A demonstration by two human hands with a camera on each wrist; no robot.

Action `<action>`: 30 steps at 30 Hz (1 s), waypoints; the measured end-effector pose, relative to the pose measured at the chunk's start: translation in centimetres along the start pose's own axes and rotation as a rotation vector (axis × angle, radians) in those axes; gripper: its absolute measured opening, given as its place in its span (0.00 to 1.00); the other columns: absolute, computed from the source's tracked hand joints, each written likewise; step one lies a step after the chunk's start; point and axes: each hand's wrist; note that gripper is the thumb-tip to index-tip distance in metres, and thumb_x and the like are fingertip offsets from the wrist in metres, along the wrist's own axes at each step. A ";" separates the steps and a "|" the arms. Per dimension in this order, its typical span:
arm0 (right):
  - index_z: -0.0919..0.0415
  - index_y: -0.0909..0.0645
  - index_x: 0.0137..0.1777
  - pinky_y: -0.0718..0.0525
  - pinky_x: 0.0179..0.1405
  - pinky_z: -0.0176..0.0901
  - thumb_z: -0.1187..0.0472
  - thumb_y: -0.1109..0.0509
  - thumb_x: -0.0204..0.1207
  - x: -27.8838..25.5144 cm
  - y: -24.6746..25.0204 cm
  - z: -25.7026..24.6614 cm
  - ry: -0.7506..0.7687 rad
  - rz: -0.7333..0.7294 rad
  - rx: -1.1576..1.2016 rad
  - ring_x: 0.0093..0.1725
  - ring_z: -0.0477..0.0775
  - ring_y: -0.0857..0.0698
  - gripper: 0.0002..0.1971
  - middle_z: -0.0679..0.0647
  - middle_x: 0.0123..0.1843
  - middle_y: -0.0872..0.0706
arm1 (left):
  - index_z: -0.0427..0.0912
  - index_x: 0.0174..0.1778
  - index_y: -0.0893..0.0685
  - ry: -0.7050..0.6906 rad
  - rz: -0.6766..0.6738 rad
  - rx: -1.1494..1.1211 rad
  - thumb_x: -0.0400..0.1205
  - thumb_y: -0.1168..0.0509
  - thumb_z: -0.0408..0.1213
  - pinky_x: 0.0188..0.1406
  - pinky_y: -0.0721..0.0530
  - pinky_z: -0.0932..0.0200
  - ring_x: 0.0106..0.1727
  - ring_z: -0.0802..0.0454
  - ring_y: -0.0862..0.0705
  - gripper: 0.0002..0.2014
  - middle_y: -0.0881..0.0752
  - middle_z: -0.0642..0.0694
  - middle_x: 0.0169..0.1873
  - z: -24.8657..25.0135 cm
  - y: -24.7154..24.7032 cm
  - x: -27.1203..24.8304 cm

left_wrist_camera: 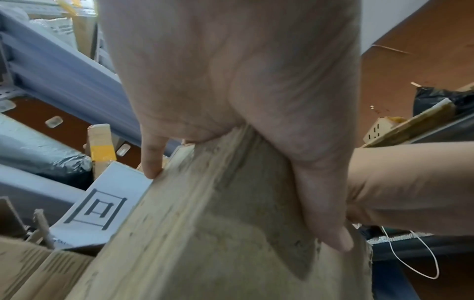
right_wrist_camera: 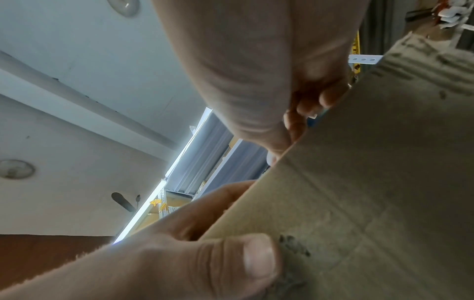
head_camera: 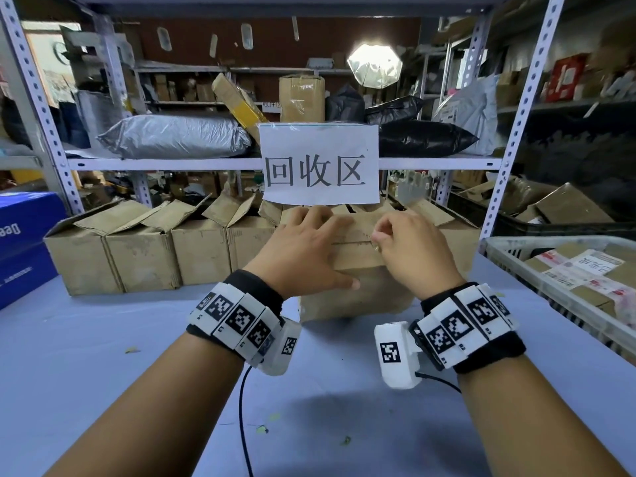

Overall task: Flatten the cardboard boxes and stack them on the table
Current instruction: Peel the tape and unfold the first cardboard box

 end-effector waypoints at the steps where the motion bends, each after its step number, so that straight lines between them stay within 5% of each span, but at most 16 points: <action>1: 0.53 0.21 0.63 0.19 0.55 0.53 0.57 0.31 0.83 0.1 0.1 0.0 0.014 -0.023 0.035 0.56 0.58 0.16 0.11 0.52 0.52 0.13 | 0.61 0.85 0.39 0.002 0.003 -0.012 0.65 0.26 0.72 0.84 0.39 0.42 0.81 0.42 0.41 0.53 0.35 0.51 0.79 -0.1 -0.1 0.0; 3: 0.51 0.26 0.66 0.17 0.49 0.53 0.59 0.31 0.82 0.3 0.3 0.1 0.059 -0.032 0.043 0.49 0.56 0.15 0.14 0.49 0.47 0.12 | 0.62 0.85 0.39 0.008 0.006 -0.031 0.65 0.26 0.71 0.84 0.39 0.42 0.82 0.42 0.42 0.52 0.35 0.51 0.79 -0.2 -0.4 0.0; 6: 0.48 0.20 0.54 0.20 0.48 0.50 0.56 0.36 0.85 0.4 0.3 0.2 0.073 -0.063 -0.026 0.52 0.55 0.17 0.04 0.47 0.50 0.15 | 0.63 0.84 0.38 0.016 0.011 -0.049 0.64 0.27 0.72 0.85 0.40 0.43 0.82 0.43 0.42 0.52 0.35 0.52 0.79 -0.3 -0.5 0.1; 8: 0.46 0.18 0.52 0.20 0.51 0.51 0.48 0.38 0.85 0.6 0.4 0.6 0.071 -0.121 -0.025 0.53 0.52 0.18 0.08 0.45 0.53 0.17 | 0.63 0.84 0.38 0.017 0.016 -0.061 0.64 0.27 0.73 0.85 0.40 0.43 0.81 0.43 0.42 0.52 0.34 0.52 0.79 -0.4 -0.7 0.1; 12: 0.44 0.17 0.53 0.18 0.55 0.48 0.48 0.25 0.76 1.2 1.2 1.5 0.120 -0.238 0.047 0.53 0.45 0.17 0.08 0.41 0.52 0.16 | 0.65 0.82 0.38 0.022 0.018 -0.085 0.61 0.30 0.75 0.84 0.39 0.44 0.81 0.44 0.42 0.52 0.34 0.54 0.78 -0.6 -0.8 0.2; 16: 0.44 0.17 0.43 0.20 0.47 0.46 0.49 0.23 0.74 1.2 0.9 1.9 0.101 -0.153 0.053 0.48 0.43 0.17 0.05 0.40 0.45 0.15 | 0.68 0.81 0.38 0.033 0.022 -0.097 0.55 0.39 0.79 0.83 0.38 0.47 0.80 0.46 0.41 0.54 0.34 0.55 0.76 -0.6 -0.8 0.0; 22: 0.43 0.17 0.36 0.27 0.35 0.43 0.46 0.26 0.76 0.2 -0.3 2.2 0.038 0.030 0.009 0.41 0.45 0.19 0.09 0.39 0.36 0.16 | 0.67 0.81 0.37 0.026 0.026 -0.122 0.56 0.37 0.79 0.80 0.36 0.49 0.79 0.47 0.41 0.54 0.33 0.56 0.75 -0.6 -0.7 -0.1; 30: 0.46 0.16 0.45 0.18 0.46 0.48 0.47 0.26 0.79 0.3 -0.3 3.1 -0.081 0.086 0.194 0.44 0.49 0.14 0.06 0.42 0.38 0.12 | 0.66 0.81 0.34 0.017 0.060 -0.143 0.60 0.29 0.74 0.82 0.35 0.47 0.79 0.48 0.41 0.51 0.33 0.57 0.75 -0.4 -1.0 -0.5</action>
Point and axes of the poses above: each hand's wrist, its own x-axis towards the middle knuckle, its own y-axis out of the back of the hand, z = x × y
